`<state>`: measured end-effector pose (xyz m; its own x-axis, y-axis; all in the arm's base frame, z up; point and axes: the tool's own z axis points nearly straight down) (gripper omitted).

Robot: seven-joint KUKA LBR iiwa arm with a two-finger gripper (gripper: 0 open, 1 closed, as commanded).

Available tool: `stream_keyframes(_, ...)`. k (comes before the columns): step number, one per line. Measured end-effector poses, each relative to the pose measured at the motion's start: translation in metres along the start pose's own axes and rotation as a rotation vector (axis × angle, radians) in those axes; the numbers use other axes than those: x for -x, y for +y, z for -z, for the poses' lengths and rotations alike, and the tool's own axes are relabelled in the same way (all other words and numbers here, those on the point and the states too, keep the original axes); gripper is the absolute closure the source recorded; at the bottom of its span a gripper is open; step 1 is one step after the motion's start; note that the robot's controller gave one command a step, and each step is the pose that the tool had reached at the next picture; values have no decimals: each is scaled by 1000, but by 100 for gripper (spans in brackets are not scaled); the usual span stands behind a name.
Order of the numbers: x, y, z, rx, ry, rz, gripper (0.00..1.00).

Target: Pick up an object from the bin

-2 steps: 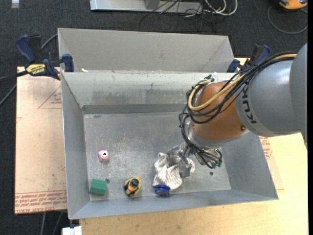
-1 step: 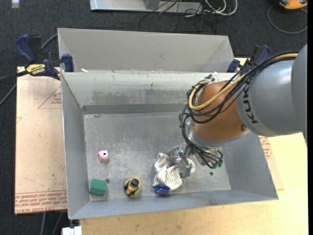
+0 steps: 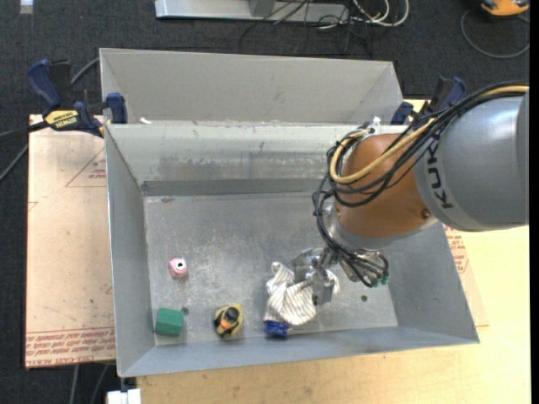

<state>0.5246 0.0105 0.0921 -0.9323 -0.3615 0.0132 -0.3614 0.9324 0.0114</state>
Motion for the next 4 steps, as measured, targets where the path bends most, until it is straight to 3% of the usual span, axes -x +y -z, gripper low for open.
stream_keyframes(2, 3, -1, 33, -5, -14, 0, 100)
stream_keyframes(4, 1, 1, 66, -1, -4, -1, 100)
